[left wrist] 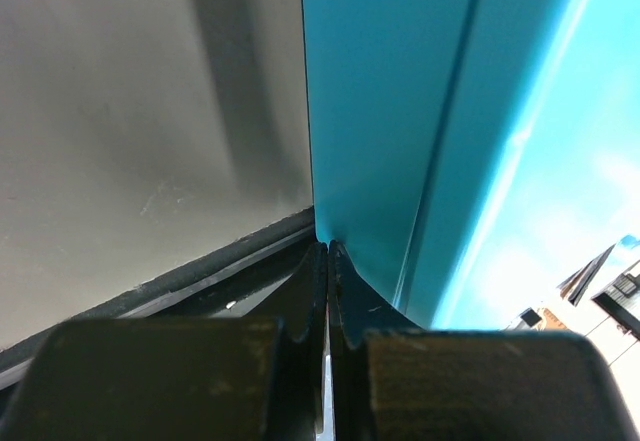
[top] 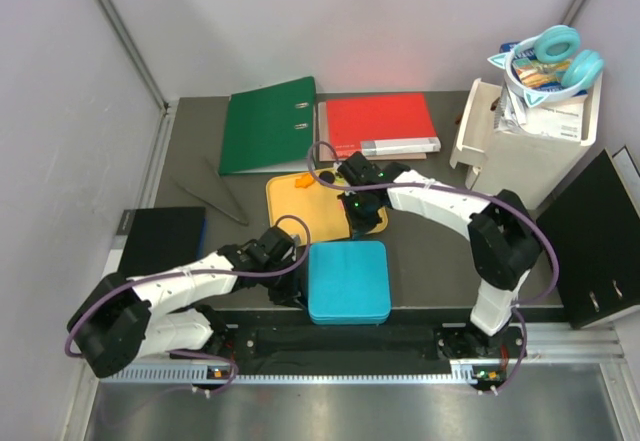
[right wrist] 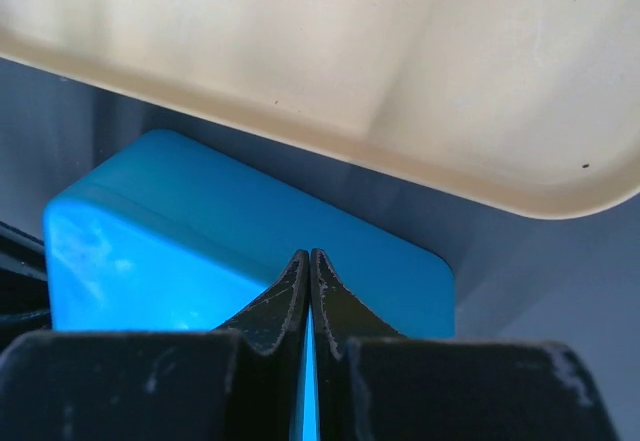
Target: Pack the cookies
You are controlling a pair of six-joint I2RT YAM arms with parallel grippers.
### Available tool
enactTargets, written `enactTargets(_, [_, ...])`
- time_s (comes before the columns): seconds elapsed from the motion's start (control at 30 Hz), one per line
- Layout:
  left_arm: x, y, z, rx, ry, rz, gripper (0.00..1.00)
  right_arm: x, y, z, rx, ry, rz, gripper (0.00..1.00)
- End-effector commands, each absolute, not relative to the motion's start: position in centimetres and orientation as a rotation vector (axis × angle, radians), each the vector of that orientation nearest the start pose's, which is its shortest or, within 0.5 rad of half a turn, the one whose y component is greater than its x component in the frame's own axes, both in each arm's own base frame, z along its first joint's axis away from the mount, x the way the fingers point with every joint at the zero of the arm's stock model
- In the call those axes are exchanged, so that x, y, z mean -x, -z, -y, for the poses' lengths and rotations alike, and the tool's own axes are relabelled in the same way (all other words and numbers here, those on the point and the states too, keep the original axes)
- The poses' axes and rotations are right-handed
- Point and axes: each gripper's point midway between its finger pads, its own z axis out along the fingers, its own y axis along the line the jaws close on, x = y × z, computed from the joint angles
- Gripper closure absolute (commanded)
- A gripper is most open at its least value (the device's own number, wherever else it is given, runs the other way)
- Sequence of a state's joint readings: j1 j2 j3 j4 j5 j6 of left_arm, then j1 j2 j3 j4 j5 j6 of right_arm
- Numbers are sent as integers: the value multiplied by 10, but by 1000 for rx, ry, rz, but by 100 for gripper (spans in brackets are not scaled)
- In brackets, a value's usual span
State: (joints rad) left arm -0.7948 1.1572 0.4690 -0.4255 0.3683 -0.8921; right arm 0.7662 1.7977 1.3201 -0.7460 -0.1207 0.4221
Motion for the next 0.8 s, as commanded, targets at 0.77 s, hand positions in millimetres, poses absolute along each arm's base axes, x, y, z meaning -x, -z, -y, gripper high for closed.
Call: enactTargets(0.77, [-113,-31,218,7,701,-2959,98,-122,-179,-262,601,-910,-2367,100])
